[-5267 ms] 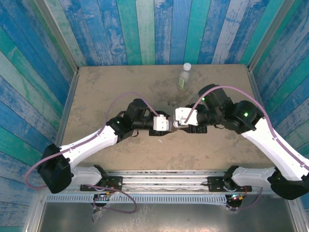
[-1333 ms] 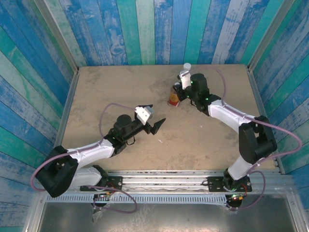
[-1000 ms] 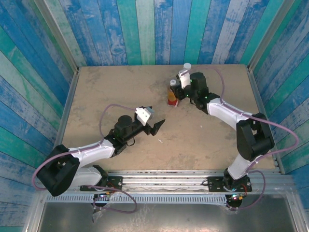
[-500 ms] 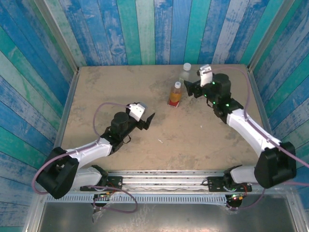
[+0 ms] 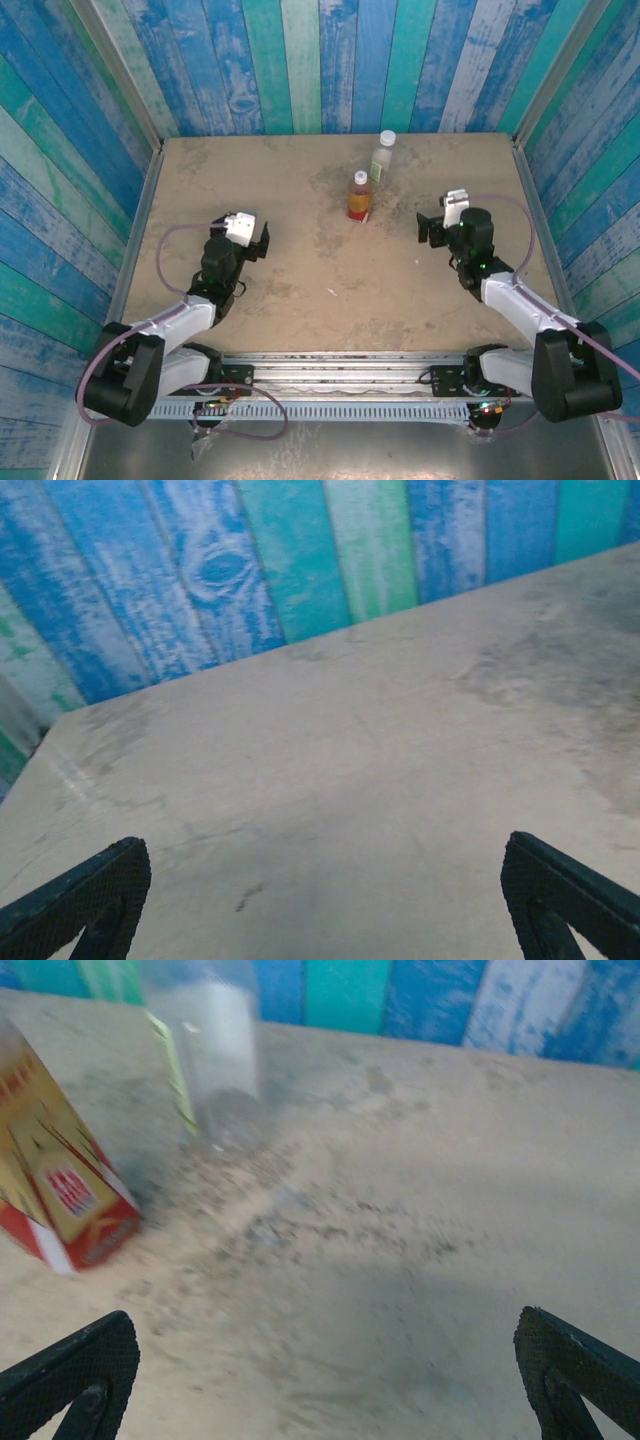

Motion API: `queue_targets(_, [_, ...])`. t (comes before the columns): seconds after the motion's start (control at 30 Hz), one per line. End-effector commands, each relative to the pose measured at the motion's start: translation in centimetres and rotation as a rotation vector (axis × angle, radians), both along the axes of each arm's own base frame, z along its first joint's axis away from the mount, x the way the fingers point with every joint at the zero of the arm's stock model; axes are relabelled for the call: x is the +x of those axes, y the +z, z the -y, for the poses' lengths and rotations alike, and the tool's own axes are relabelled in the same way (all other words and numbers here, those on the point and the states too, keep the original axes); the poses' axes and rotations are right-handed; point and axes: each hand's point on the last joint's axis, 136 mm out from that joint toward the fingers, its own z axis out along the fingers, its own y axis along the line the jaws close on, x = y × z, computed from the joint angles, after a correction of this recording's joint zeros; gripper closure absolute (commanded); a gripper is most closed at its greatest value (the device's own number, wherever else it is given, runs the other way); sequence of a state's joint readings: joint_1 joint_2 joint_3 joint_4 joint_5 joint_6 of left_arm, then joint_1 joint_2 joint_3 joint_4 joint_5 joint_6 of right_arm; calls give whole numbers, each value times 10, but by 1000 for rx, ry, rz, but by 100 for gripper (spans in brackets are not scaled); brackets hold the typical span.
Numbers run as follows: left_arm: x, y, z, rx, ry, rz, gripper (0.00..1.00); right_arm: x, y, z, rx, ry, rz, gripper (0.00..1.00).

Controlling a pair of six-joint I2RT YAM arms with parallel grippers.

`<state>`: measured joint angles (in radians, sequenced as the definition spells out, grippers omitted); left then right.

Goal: Screw on the bottle caps

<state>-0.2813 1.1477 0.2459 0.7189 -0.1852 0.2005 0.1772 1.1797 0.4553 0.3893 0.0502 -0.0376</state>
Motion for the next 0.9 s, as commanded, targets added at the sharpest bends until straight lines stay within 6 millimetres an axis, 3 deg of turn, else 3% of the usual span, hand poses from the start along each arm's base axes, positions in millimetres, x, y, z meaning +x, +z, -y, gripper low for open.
queue_targets(0.0, [7,2,-29,-59,84,52,6,8,2,27,-36,-115,115,0])
queue_targets(0.07, [11,-4,-39,-94,102,58,6,10,-9,36,-45,-151,115,0])
queue_targets(0.2, [24,-8,-47,-158,108,51,6,19,-8,44,-47,-167,145,0])
queue_targets(0.4, [36,-26,-68,-227,166,23,6,26,-36,51,23,-150,119,0])
queue_targets(0.87, [38,-29,-77,-236,216,13,6,34,-40,45,14,-111,73,0])
